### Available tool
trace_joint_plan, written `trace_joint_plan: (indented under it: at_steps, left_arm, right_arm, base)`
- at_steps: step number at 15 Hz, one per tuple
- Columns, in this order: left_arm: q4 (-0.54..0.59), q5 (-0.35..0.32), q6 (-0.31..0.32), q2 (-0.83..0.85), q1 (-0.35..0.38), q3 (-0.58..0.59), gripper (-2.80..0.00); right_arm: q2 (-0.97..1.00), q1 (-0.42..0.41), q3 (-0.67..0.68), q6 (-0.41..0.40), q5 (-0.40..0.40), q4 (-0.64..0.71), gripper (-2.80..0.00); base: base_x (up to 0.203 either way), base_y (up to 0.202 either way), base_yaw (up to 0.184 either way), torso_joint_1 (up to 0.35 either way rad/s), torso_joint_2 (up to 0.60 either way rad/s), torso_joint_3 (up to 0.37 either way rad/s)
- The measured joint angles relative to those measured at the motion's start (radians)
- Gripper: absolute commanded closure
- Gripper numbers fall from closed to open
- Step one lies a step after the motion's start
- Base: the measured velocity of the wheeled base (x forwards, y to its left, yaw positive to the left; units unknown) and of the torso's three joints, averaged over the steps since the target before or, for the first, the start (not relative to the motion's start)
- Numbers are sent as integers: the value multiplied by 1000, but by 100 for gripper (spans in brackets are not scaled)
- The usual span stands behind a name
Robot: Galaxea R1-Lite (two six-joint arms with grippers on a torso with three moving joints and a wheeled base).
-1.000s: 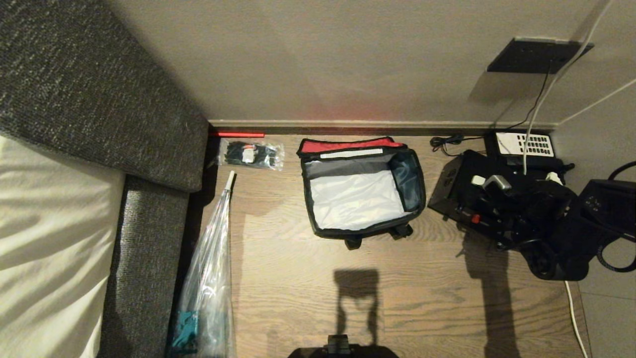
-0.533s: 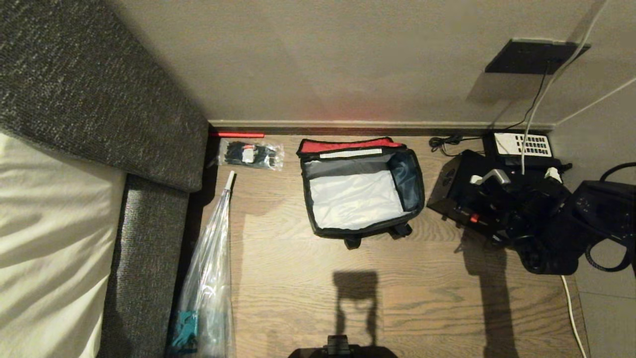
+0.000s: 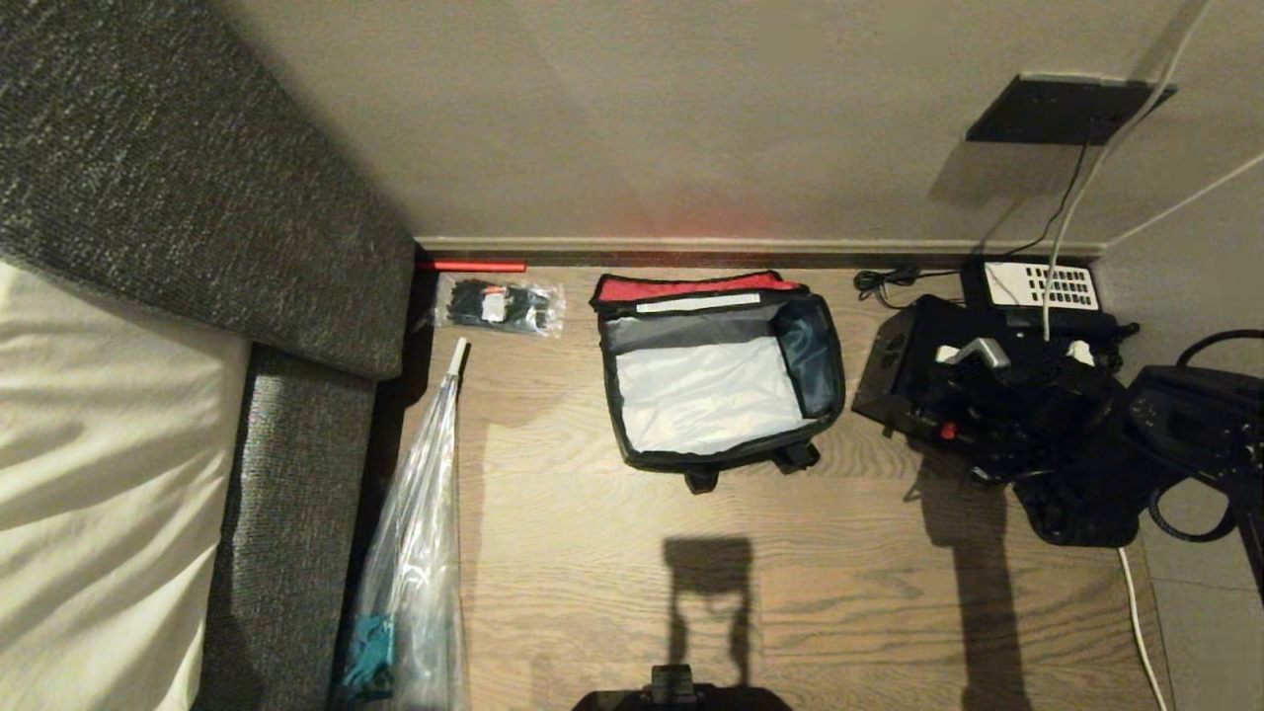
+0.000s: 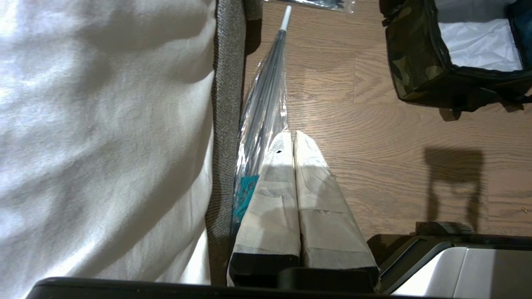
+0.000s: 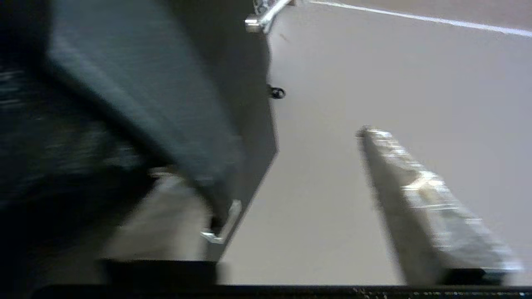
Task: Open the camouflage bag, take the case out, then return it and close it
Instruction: Grip the handle again, then place the black box back
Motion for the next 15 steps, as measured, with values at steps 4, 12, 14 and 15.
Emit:
trace_joint_plan:
  at_steps: [4,12,14,15]
  left_arm:
    - [0,-1,0,0,0,0,0]
    - [0,-1,0,0,0,0,0]
    - [0,0,0,0,0,0,0]
    - [0,0,0,0,0,0,0]
  right_arm:
    - [14,1,17,2,1,3,0]
    - [2,2,51,36,55,10,0]
    - [-40,1,70,33,60,17,0]
    - [-68,1,91,32,62,19,0]
  base:
    - [0,0,0,0,0,0]
    - [0,0,0,0,0,0]
    - [0,0,0,0,0,0]
    - [0,0,0,0,0,0]
